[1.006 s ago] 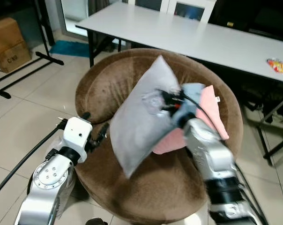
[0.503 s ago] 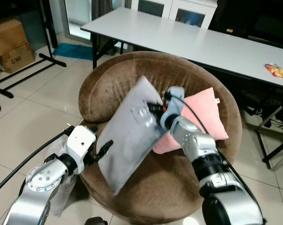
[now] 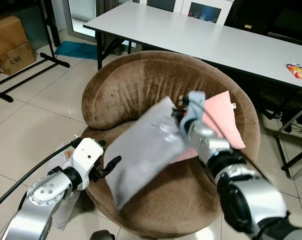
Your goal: Move the pillow to the sofa from floor
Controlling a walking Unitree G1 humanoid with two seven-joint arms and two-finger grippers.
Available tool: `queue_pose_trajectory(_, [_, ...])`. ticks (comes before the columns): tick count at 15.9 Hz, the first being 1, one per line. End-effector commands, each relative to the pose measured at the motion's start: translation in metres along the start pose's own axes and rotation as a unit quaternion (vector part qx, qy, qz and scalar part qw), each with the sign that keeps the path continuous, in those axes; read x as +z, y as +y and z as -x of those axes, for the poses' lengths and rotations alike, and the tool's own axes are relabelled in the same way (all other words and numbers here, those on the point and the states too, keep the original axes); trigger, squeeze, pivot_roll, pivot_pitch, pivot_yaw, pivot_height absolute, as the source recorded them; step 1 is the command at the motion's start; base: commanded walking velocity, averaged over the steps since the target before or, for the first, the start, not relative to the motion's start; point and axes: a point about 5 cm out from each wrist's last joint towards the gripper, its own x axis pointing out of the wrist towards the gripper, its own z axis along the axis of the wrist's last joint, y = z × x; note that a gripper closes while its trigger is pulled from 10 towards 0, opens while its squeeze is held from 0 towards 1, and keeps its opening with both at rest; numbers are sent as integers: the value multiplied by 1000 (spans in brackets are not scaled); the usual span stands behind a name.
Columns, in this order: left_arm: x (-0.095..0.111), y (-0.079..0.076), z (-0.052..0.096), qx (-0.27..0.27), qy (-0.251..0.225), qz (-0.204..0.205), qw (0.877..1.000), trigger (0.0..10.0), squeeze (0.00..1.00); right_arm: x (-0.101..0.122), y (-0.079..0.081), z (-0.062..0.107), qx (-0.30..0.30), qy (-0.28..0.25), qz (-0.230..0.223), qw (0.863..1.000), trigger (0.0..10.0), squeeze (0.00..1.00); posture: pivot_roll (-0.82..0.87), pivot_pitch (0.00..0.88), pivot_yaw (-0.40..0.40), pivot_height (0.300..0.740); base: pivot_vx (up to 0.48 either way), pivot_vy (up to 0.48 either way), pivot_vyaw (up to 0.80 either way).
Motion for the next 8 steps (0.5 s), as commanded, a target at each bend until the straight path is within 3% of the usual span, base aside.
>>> queue_pose_trajectory(1, [3, -3, 1, 3, -9, 7, 1000, 10000, 0, 0, -8, 1, -16, -1, 14, 1000, 10000, 706, 64, 0, -122, 740, 0, 0, 0])
queue_pose_trajectory(2, [3, -3, 3, 27, -15, 13, 999, 10000, 0, -1, -21, 3, -39, -10, 67, 997, 10000, 0, 61, 0, -119, 740, 0, 0, 0])
queue_pose_trajectory(4, [4, -3, 5, 47, -21, 11, 999, 10000, 0, -1, -29, 7, -34, -28, 76, 996, 10000, 0, 58, 0, -116, 740, 0, 0, 0])
queue_pose_trajectory(5, [5, -1, 6, 72, -31, 14, 997, 10000, 0, 0, -32, 10, -26, -54, 54, 997, 10000, 0, 55, 0, -115, 740, 0, 0, 0])
queue_pose_trajectory(8, [8, -3, 6, 123, -49, 37, 990, 10000, 0, -6, -23, 40, 25, -116, 73, 990, 10000, 0, 40, 0, -113, 740, 0, 0, 0])
